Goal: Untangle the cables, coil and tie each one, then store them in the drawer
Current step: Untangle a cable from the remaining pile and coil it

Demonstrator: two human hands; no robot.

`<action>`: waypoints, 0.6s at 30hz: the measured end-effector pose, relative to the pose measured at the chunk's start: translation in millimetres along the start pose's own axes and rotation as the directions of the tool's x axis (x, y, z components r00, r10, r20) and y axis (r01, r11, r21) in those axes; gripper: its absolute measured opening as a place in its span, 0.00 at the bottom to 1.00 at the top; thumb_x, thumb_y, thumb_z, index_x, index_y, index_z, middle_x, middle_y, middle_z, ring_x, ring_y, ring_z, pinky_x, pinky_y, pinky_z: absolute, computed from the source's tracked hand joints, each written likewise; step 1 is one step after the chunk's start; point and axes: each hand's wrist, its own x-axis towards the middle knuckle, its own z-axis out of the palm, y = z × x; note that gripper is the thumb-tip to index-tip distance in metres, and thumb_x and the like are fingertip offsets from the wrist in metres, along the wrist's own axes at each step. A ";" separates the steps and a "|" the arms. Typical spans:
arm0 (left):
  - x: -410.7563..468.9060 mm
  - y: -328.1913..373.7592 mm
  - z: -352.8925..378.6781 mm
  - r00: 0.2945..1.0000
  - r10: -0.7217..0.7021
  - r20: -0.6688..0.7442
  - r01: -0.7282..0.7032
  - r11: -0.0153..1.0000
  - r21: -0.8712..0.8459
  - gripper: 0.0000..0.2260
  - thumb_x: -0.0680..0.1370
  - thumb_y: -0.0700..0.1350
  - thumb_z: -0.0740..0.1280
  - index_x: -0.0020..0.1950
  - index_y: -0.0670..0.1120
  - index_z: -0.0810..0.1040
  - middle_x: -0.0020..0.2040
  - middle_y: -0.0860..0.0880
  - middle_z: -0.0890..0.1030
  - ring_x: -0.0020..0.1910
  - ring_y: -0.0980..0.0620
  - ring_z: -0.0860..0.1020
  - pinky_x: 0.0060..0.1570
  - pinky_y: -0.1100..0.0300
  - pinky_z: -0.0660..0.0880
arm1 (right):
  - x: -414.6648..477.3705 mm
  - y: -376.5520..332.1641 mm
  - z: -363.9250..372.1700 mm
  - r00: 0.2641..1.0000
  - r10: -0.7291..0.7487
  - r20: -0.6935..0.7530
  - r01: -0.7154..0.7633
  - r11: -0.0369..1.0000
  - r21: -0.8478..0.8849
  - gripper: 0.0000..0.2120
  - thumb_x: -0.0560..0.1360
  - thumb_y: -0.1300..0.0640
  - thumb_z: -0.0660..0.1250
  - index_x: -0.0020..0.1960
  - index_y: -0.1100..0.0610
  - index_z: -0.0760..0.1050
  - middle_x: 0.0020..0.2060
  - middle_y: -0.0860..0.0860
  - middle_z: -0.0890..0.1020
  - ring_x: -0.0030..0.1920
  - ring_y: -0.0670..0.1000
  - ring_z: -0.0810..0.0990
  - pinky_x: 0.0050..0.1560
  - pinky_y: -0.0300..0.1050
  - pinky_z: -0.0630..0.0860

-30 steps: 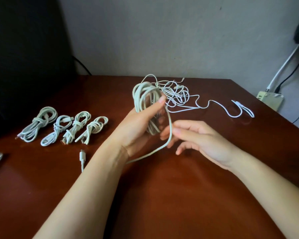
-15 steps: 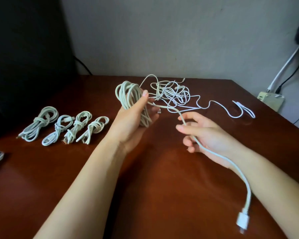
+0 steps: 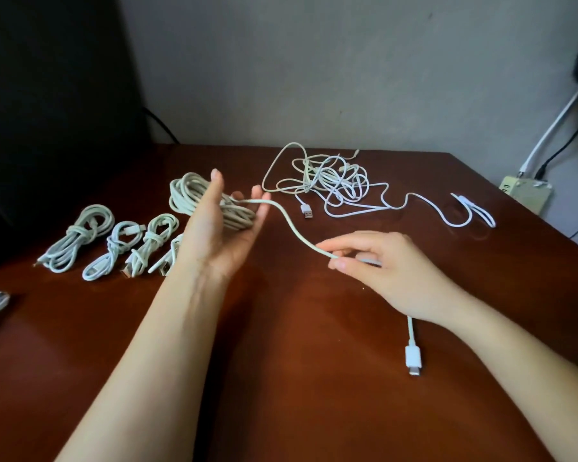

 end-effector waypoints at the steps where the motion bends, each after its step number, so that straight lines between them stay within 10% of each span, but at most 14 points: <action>1: 1.4 1.4 -1.1 1.000 -0.017 -0.016 0.016 1.000 -0.023 0.09 0.79 0.48 0.64 0.44 0.45 0.71 0.42 0.47 0.71 0.41 0.49 0.78 0.37 0.51 0.81 | -0.3 2.7 0.9 0.996 -0.086 -0.030 0.082 0.990 -0.114 0.11 0.77 0.62 0.67 0.56 0.52 0.81 0.41 0.41 0.81 0.42 0.38 0.79 0.44 0.25 0.69; 10: 0.1 -5.7 -1.8 0.999 0.037 -0.023 -0.032 0.982 0.183 0.11 0.79 0.49 0.65 0.41 0.45 0.70 0.34 0.49 0.69 0.29 0.56 0.71 0.31 0.64 0.76 | -4.8 2.9 7.6 0.940 -0.305 0.154 0.339 0.892 -0.298 0.15 0.78 0.51 0.57 0.55 0.52 0.81 0.37 0.37 0.73 0.39 0.38 0.74 0.42 0.32 0.70; 14: 2.9 -18.2 -5.7 0.961 0.255 0.108 -0.257 0.679 0.687 0.08 0.79 0.47 0.65 0.43 0.49 0.70 0.34 0.50 0.69 0.27 0.55 0.69 0.25 0.65 0.71 | -6.4 -1.4 10.2 0.930 -0.347 0.119 0.364 0.910 -0.199 0.12 0.78 0.53 0.60 0.50 0.54 0.82 0.35 0.40 0.75 0.36 0.40 0.74 0.39 0.28 0.66; 18: -0.4 -25.3 -8.0 0.944 0.173 0.281 -0.330 0.460 0.824 0.05 0.78 0.46 0.66 0.45 0.52 0.72 0.36 0.53 0.70 0.30 0.57 0.69 0.27 0.62 0.71 | -4.1 -5.2 5.2 0.898 -0.432 -0.076 0.416 0.894 -0.169 0.07 0.75 0.57 0.66 0.43 0.58 0.82 0.36 0.40 0.76 0.34 0.42 0.73 0.38 0.27 0.65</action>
